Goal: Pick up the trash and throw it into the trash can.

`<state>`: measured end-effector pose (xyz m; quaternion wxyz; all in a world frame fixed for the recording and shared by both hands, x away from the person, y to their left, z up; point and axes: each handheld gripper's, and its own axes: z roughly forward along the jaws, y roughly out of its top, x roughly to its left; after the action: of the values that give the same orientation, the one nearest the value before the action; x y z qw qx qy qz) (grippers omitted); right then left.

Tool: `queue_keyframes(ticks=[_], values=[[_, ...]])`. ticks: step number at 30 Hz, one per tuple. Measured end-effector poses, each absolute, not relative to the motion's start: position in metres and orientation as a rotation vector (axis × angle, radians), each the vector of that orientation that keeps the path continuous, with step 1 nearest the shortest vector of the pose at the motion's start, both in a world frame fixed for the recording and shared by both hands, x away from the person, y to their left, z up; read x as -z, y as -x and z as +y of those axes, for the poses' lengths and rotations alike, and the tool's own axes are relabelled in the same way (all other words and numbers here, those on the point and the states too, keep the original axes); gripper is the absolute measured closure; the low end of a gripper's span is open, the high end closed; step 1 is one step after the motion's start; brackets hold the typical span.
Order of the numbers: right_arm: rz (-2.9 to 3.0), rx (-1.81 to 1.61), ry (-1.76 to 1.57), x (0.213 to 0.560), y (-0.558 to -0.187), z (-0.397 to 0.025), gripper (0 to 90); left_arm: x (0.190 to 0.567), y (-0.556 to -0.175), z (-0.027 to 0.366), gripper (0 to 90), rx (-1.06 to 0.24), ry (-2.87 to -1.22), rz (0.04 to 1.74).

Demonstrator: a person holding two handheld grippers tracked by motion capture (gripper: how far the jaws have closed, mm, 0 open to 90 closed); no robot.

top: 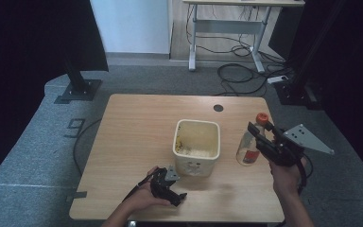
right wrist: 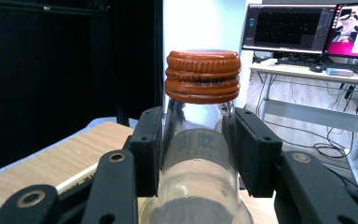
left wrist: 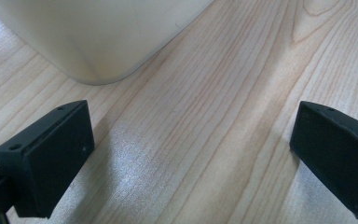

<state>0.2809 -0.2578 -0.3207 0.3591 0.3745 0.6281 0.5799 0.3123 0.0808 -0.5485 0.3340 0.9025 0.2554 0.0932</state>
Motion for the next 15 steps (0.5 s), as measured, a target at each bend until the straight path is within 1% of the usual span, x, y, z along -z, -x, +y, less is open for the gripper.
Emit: queue_keyframes(ticks=[15], values=[[1.601,-1.537,-0.971,0.301,-0.292,-0.228,55.8,0.549,-0.312,0.081,0.0,-0.246,-2.354,0.669]])
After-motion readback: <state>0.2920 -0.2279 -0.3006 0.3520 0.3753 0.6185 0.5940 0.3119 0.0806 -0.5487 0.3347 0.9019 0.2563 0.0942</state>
